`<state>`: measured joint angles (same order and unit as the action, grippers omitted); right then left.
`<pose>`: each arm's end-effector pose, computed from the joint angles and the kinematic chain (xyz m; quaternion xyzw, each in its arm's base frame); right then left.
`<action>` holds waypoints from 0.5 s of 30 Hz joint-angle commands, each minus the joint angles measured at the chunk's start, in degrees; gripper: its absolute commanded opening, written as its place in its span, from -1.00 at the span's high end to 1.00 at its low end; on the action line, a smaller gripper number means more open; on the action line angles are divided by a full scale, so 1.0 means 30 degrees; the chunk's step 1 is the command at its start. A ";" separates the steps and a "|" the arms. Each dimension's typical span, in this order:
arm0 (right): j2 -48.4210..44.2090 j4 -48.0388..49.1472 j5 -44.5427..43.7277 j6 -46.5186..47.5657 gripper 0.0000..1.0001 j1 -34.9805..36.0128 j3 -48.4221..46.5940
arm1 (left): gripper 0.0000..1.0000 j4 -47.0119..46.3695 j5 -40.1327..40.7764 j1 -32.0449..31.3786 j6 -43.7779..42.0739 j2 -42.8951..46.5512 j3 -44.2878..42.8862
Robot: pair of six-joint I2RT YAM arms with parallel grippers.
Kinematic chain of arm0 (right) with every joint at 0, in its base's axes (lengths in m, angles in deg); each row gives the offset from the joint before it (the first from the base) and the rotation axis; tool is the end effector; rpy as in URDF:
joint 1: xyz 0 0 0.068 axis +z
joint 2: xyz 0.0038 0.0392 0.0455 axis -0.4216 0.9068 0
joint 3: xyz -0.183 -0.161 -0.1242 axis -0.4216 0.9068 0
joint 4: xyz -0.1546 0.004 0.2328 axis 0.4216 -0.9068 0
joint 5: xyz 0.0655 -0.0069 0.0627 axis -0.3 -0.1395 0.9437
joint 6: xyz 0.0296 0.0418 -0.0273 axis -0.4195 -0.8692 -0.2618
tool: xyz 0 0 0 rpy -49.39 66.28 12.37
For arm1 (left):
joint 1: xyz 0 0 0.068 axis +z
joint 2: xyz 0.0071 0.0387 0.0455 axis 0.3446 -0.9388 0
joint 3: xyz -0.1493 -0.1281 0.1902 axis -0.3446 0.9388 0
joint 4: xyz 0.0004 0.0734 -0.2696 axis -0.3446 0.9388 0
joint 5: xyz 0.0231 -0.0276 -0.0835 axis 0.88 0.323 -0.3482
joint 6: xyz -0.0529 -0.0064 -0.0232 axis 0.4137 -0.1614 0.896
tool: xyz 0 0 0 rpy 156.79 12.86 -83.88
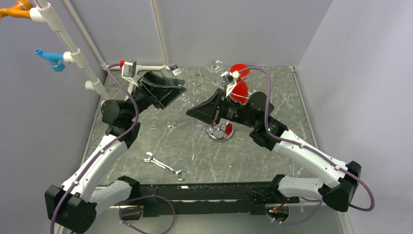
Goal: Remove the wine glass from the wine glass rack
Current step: Place the wine glass at the center of the board.
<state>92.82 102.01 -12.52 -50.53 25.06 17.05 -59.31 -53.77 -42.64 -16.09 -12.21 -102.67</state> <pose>0.1683 0.2281 0.4265 -0.1998 0.6084 0.6473 0.4135 0.2053 -0.1119 0.4343 0.1153 0.4818 -0.6933 0.5233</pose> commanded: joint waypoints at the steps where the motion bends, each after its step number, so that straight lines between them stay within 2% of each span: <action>1: -0.0165 0.1401 -0.0098 0.0524 1.00 0.0087 -0.0232 | 0.46 -0.1388 -0.0471 -0.0178 0.0197 -0.0113 -0.0215; 3: -0.0221 0.1272 -0.0140 0.0629 1.00 0.0110 -0.0261 | 0.69 -0.1292 -0.0599 -0.0179 0.0124 -0.0114 -0.0290; 5: -0.0277 0.1090 -0.0194 0.0842 1.00 0.0121 -0.0309 | 1.00 -0.0987 -0.0731 -0.0182 -0.0033 -0.0071 -0.0395; 8: -0.0416 0.0670 -0.0403 0.1188 1.00 0.0132 -0.0444 | 1.00 -0.0205 -0.0941 -0.0204 -0.0531 0.0146 -0.0564; 12: -0.0459 0.0179 -0.0409 0.1515 0.58 0.0125 -0.0709 | 1.00 0.0588 -0.1212 -0.0202 -0.1309 0.0469 -0.0716; 15: -0.0412 -0.0059 -0.0361 0.1631 0.35 0.0125 -0.0896 | 1.00 0.1084 -0.1542 -0.0196 -0.1756 0.0599 -0.0967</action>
<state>92.80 100.22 -13.11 -47.47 25.15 17.01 -56.49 -55.95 -42.83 -18.65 -12.16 -102.70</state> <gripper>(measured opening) 0.271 0.635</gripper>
